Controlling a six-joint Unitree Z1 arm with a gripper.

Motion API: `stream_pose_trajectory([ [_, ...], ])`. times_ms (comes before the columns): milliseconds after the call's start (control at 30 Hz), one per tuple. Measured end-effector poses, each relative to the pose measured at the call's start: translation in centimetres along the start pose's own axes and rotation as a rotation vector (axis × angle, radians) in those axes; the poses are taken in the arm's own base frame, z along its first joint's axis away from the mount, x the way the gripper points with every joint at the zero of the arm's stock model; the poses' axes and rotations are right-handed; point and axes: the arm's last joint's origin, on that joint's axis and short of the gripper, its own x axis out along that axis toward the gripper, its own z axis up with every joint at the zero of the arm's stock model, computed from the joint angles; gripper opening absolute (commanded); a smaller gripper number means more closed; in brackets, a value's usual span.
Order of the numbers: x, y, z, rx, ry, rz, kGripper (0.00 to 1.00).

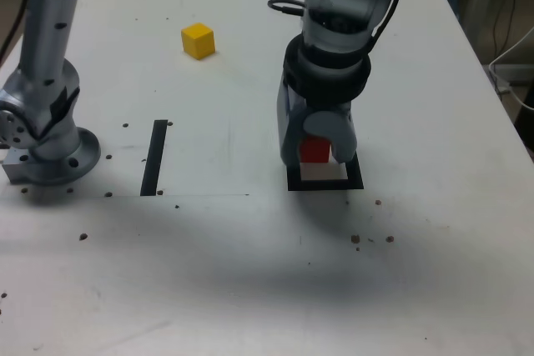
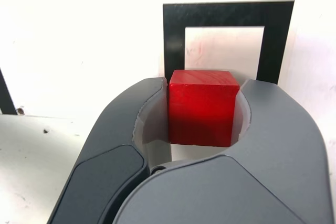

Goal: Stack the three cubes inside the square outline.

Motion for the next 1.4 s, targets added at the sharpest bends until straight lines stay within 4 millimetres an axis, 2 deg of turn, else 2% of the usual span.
stream_pose_trajectory([
  [233,0.3,0.6,0.5,-0.007,0.002,-0.003,0.18],
  [400,0.5,0.5,0.8,-0.010,-0.010,-0.009,0.23],
  [533,1.5,0.6,0.9,-0.014,-0.004,-0.024,0.29],
  [867,2.6,0.9,0.9,-0.007,0.020,-0.041,0.54],
  [1100,2.7,0.9,1.1,0.017,0.017,-0.042,0.90],
  [1167,2.8,0.9,1.1,0.021,0.015,-0.042,0.97],
  [1400,2.8,0.9,1.0,0.025,0.022,-0.030,0.99],
])
